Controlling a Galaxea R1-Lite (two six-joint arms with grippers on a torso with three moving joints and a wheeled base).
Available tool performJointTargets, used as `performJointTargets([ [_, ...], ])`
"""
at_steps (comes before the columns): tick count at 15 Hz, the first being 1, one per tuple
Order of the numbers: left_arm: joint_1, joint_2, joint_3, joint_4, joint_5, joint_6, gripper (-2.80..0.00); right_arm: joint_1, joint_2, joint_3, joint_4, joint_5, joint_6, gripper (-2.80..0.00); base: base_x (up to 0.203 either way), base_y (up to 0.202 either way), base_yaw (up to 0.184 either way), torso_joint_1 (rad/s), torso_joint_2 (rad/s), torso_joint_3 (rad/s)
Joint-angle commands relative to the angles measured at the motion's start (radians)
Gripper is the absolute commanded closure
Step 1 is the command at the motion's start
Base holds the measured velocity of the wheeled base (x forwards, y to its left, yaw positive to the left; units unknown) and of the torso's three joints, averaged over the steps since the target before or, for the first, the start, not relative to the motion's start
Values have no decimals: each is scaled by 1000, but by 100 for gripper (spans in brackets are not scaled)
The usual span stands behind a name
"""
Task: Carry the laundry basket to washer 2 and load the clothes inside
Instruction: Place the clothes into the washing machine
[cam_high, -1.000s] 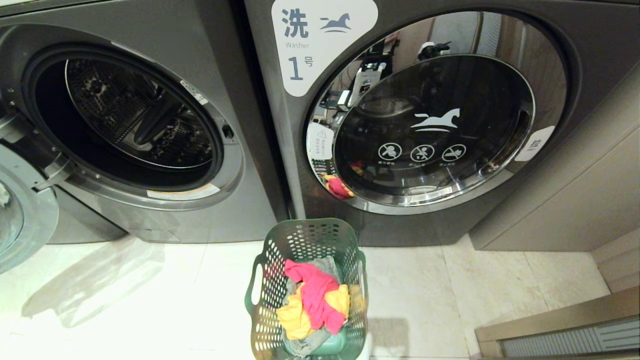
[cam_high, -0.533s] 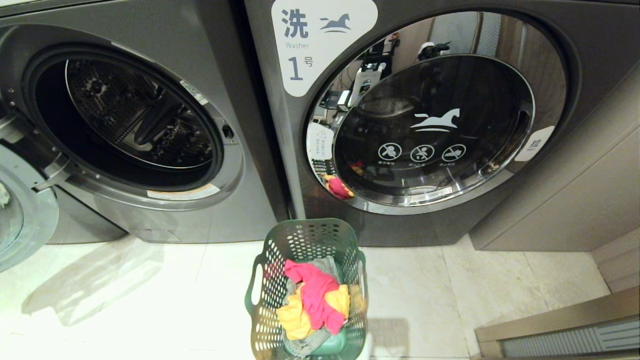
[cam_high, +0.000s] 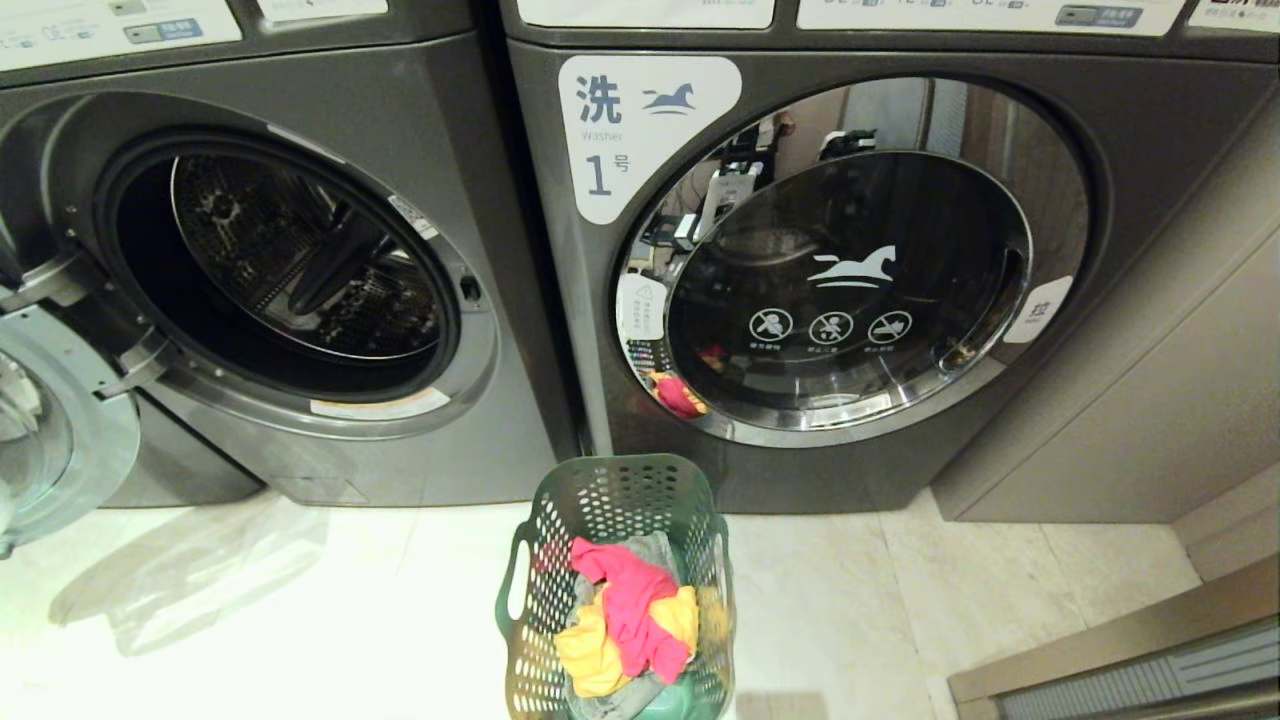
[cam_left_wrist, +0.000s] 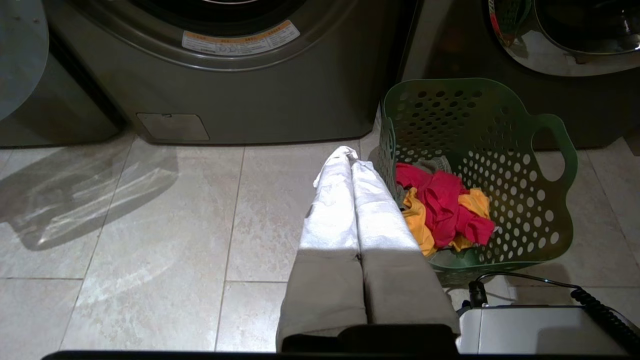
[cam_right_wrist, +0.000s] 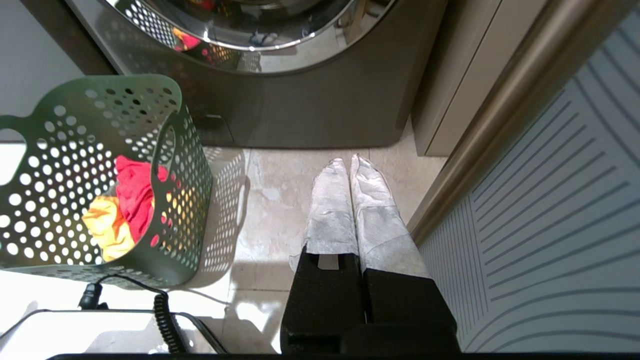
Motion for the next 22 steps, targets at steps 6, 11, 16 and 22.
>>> performJointTargets([
  [6,0,2,0,0,0,2,0,0,0,0,0,0,-5,0,0,0,0,1,3,201],
  [11,0,2,0,0,0,2,0,0,0,0,2,0,-1,0,0,0,0,1,5,203],
  [16,0,2,0,-2,0,-4,0,0,0,0,2,-1,4,0,0,0,0,5,1,181],
  [22,0,2,0,-2,0,-2,0,0,0,0,0,-7,11,0,0,0,0,-1,0,18],
])
